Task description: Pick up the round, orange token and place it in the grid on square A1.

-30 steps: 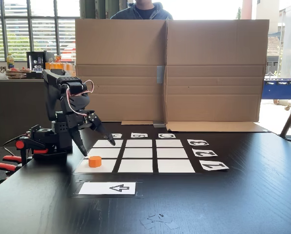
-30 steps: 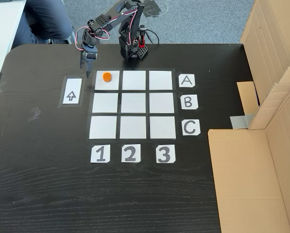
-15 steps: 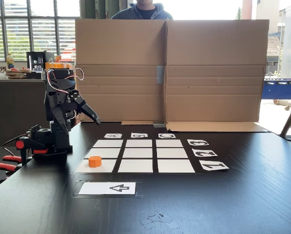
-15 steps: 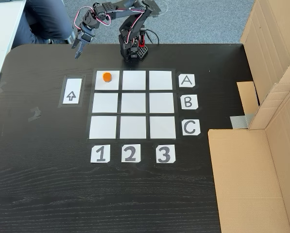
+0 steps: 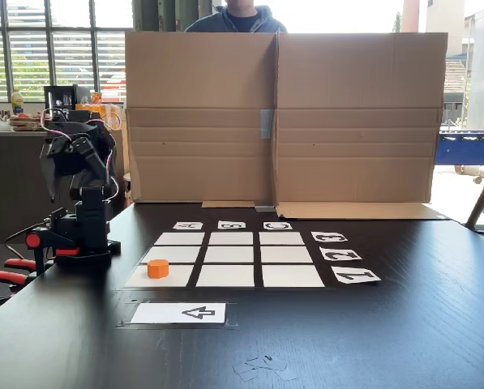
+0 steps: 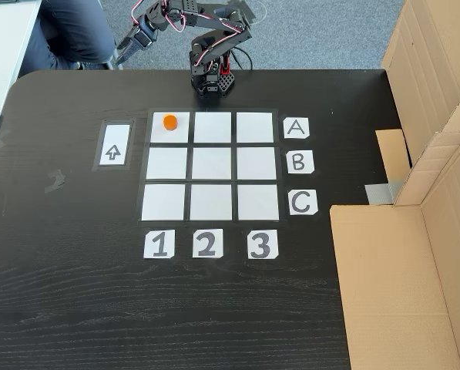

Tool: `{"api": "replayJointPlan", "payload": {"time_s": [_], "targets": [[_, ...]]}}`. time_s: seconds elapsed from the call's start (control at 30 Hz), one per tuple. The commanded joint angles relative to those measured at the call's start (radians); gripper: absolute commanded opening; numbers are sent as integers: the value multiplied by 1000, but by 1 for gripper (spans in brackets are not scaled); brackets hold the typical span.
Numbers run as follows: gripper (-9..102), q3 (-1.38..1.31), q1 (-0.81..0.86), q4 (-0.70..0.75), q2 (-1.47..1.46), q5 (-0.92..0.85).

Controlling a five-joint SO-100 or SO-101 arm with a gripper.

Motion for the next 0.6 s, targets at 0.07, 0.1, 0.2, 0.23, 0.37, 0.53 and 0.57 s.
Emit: {"api": "replayJointPlan", "payload": {"time_s": [0.07,0.1,0.2,0.23,0.37,0.53,0.57], "targets": [[35,86,84,2,126,-20],[33,101,94,2,144,-23],[28,143,117,2,196,-25],[27,158,124,2,215,-26],[22,218,149,3,270,-31],[19,299,176,5,318,-31],[18,314,181,5,325,-31]]}}
